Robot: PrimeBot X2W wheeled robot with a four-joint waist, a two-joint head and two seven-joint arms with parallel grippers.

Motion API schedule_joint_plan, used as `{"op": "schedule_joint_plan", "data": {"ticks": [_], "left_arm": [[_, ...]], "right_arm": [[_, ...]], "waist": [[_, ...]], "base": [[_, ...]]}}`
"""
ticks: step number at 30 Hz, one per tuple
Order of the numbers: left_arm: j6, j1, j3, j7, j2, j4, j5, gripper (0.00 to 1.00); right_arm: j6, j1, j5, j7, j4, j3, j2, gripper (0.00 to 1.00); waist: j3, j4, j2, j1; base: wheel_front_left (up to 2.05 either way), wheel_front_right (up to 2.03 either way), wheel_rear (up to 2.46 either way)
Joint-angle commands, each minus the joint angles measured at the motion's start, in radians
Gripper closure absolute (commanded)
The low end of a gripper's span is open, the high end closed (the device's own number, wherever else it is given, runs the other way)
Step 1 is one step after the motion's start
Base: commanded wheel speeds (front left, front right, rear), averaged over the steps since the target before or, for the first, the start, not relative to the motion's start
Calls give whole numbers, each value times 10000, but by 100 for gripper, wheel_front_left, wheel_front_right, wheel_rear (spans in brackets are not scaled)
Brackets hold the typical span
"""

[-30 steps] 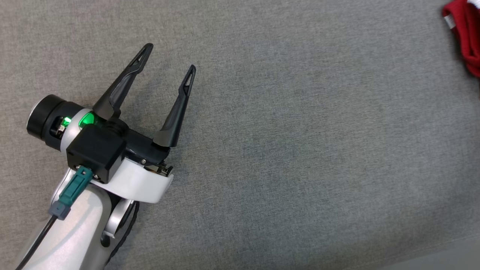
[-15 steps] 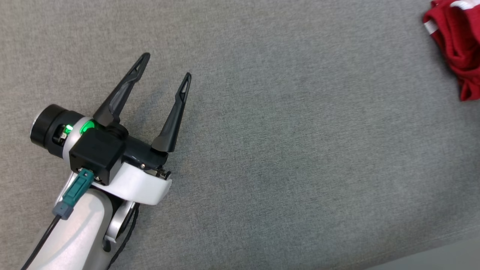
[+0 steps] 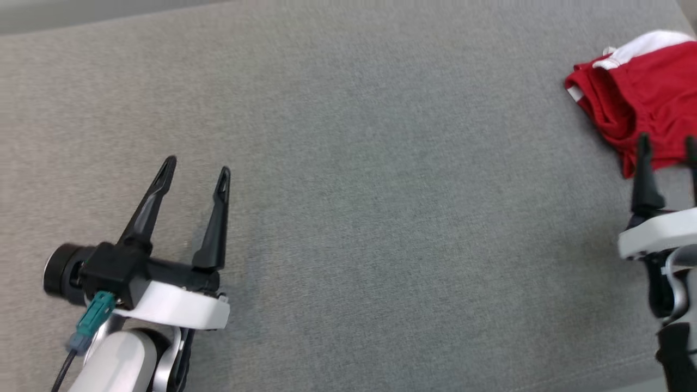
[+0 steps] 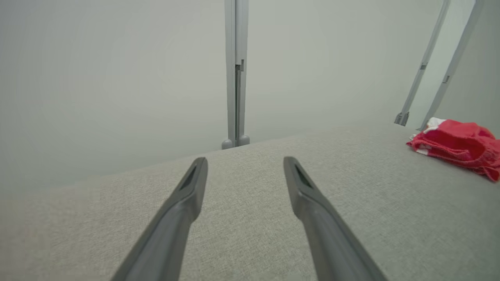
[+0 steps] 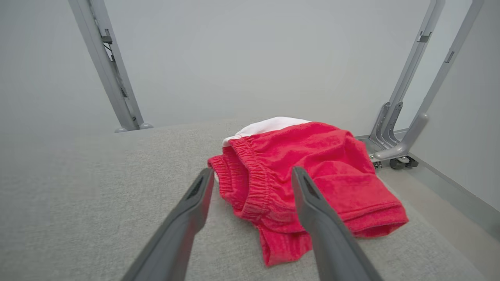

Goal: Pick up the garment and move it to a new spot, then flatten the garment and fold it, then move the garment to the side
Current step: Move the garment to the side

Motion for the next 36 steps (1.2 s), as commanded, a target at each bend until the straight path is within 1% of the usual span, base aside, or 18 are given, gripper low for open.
{"op": "schedule_joint_plan", "data": {"ticks": [1, 4, 7, 8, 12, 16, 20, 22, 26, 30, 33, 36], "left_arm": [[147, 279, 154, -123, -35, 77, -139, 0], [364, 654, 432, -329, -164, 206, -417, 0], [556, 1012, 745, -528, -349, 318, -729, 0], [556, 1012, 745, -528, -349, 318, -729, 0], [740, 1361, 1279, -771, -421, 553, -1027, 0], [712, 1643, 1790, -948, -419, 829, -1234, 0], [590, 1918, 2090, -986, -339, 934, -1319, 0], [459, 2090, 2172, -1005, -267, 997, -1344, 0], [0, 2383, 2150, -1014, -36, 1170, -1399, 0], [-320, 2718, 2054, -1016, 107, 1294, -1464, 0], [-364, 3069, 2015, -1000, 207, 1410, -1448, 0], [-303, 3421, 1916, -940, 251, 1397, -1362, 0]], "right_arm": [[0, 362, -162, 41, -528, 46, 168, 0], [1, 974, -401, 290, -1601, 130, 635, 0], [0, 1569, -612, 621, -2562, 193, 907, 0], [0, 1569, -612, 621, -2562, 193, 907, 0], [0, 2156, -784, 1029, -3516, 323, 1103, 0], [0, 2644, -871, 1407, -4097, 501, 1197, 0], [0, 3050, -932, 1649, -4533, 647, 1263, 0], [0, 3240, -993, 1693, -4716, 738, 1295, 0], [1, 3687, -1081, 1769, -4952, 954, 1319, 0], [1, 4183, -1153, 1784, -5080, 1045, 1341, 0], [1, 4565, -1060, 1864, -5077, 1111, 1364, 0], [1, 4877, -1021, 1900, -5063, 1088, 1385, 0]], "waist": [[-483, 450, 0, 0], [-816, 864, 0, 0], [-1130, 1283, 0, 0], [-1130, 1283, 0, 0], [-1491, 1744, 0, 0], [-1803, 2047, 0, 0], [-2068, 2198, 0, 0], [-2224, 2210, 0, 0], [-2545, 2148, 0, 0], [-2901, 2017, 0, 0], [-3255, 1873, 0, 0], [-3541, 1762, 0, 0]], "base": [[0, 0, 0], [0, 0, 0], [0, 0, 0], [0, 0, 0], [0, 0, 0], [0, 0, 0], [0, 0, 0], [0, 0, 0], [0, 0, 0], [0, 0, 0], [0, 0, 0], [0, 0, 0]]}}
